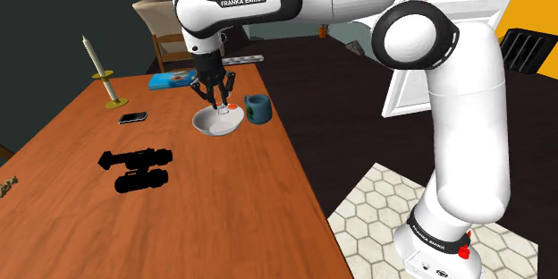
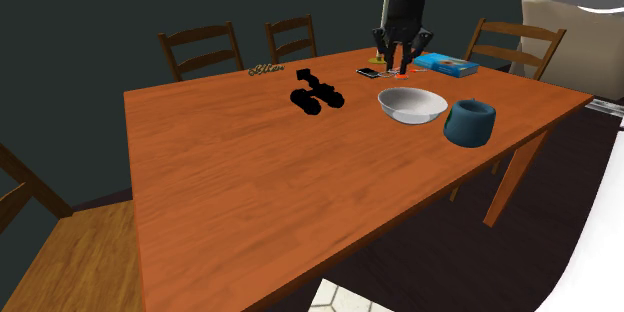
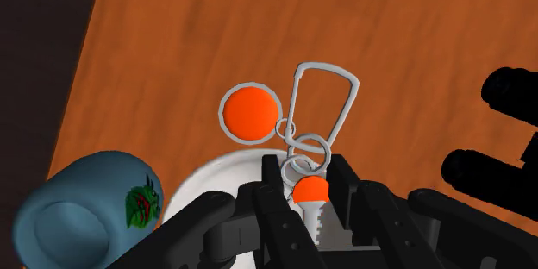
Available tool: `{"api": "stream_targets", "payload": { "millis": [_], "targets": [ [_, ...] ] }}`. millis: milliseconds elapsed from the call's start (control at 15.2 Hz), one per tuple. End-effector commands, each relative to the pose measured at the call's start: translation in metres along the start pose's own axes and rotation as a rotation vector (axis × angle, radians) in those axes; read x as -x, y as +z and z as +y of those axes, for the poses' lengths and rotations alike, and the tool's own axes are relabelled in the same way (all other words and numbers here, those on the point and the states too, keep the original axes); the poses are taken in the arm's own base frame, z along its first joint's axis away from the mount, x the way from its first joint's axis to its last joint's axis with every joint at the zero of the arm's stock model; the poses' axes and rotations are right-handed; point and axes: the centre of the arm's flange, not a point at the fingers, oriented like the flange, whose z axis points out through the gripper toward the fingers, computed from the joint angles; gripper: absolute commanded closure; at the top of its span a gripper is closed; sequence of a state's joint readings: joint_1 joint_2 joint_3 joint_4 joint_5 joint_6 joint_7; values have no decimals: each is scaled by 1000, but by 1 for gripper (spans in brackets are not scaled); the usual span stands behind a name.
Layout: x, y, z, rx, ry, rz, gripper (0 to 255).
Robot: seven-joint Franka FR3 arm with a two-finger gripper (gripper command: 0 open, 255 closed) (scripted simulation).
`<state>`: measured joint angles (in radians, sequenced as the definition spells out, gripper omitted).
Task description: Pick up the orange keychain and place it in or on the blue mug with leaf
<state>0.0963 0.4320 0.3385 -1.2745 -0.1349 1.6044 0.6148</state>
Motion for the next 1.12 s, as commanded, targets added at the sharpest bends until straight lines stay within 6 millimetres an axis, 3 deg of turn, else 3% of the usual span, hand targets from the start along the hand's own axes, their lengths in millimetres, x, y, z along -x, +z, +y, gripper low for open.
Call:
{"api": "stream_targets", "payload": {
  "millis": [0,858,1056],
  "targets": [
    [-15,-3,22,0,-1,0,255],
    [-111,-7,163,0,-1,0,255],
    [-113,4,165,0,-1,0,255]
  ]
}}
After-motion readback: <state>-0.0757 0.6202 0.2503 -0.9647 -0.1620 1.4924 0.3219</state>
